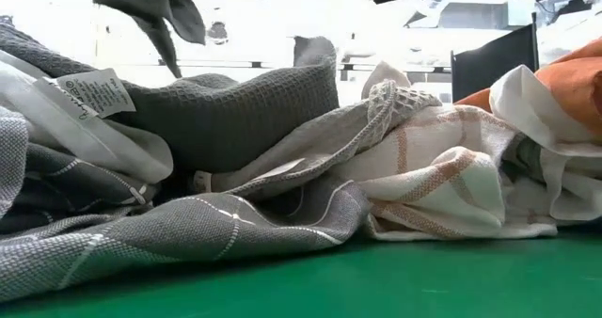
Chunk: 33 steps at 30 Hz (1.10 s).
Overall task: Sort towels by color in basket
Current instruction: Put the gray towel into the left transparent bin
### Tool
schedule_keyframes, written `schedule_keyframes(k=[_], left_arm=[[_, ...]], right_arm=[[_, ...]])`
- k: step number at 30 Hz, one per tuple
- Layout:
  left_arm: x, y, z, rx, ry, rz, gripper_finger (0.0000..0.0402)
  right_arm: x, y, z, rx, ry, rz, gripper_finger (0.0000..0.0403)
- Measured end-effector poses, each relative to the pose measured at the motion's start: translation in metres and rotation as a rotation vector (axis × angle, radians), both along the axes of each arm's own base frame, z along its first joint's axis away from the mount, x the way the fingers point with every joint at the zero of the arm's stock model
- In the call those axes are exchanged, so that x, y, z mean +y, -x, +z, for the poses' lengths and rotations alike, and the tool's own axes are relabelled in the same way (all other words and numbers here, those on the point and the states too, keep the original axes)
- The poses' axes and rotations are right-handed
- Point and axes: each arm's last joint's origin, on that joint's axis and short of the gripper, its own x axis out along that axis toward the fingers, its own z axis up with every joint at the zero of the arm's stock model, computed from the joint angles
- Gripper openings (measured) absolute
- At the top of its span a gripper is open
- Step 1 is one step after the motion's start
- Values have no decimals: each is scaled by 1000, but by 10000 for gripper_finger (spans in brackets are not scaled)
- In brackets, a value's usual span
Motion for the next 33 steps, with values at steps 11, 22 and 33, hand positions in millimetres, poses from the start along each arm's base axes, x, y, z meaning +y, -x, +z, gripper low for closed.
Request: schedule_keyframes(k=[11, 22, 33], left_arm=[[12, 23, 13, 193, 130, 429, 0], [8, 1, 16, 72, 200, 336, 0], [0, -50, 23, -246, 88, 269, 1]], right_arm=[[0, -2, 3, -35, 7, 3, 280], [-5, -4, 8, -76, 52, 8, 280], [-1, -5, 6, -69, 50, 25, 280]])
